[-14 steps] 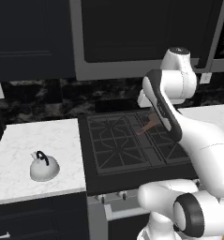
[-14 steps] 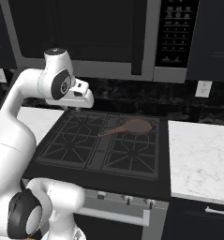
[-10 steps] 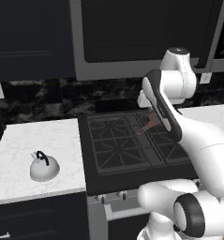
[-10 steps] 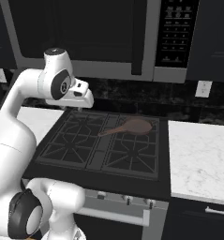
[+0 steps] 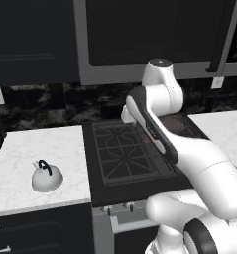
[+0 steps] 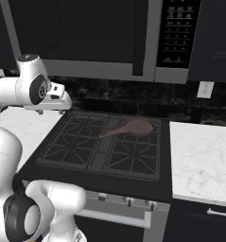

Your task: Pick the kettle from the counter and place it on a stove burner. Then turn the burner on.

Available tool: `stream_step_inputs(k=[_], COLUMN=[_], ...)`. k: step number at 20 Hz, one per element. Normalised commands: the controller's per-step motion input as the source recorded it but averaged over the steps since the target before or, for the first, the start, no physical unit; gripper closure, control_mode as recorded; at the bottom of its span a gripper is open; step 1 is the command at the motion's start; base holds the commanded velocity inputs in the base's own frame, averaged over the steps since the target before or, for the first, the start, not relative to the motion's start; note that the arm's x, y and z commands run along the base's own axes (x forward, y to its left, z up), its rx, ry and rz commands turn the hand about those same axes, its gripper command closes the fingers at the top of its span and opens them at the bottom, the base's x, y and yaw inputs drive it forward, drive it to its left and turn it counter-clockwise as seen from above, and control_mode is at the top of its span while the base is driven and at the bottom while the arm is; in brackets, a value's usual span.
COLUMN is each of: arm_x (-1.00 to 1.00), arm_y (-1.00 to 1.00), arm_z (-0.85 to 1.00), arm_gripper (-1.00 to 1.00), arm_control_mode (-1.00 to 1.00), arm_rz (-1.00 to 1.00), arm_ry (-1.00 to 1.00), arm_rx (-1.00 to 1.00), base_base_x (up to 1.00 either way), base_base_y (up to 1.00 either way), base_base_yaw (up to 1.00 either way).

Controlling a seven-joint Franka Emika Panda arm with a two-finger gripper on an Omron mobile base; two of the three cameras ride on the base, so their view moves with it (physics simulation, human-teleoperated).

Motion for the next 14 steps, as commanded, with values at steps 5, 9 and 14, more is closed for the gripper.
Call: stream_step_inputs(k=[5,9,14], arm_x=[0.03,0.22,0.43], arm_y=[1.0,1.0,1.0], arm_z=[-0.09,-0.2,-0.45], arm_gripper=[-1.0,-1.0,-1.0], arm_control_mode=[-1.0,-1.0,-1.0], arm_rz=[0.19,0.18,0.2], arm_ry=[-0.11,-0.05,0.0], arm_rx=[-0.01,0.0,0.0], base_base_x=[0.0,0.0,0.0], base_base_y=[0.0,0.0,0.0], base_base_yaw=[0.0,0.0,0.0])
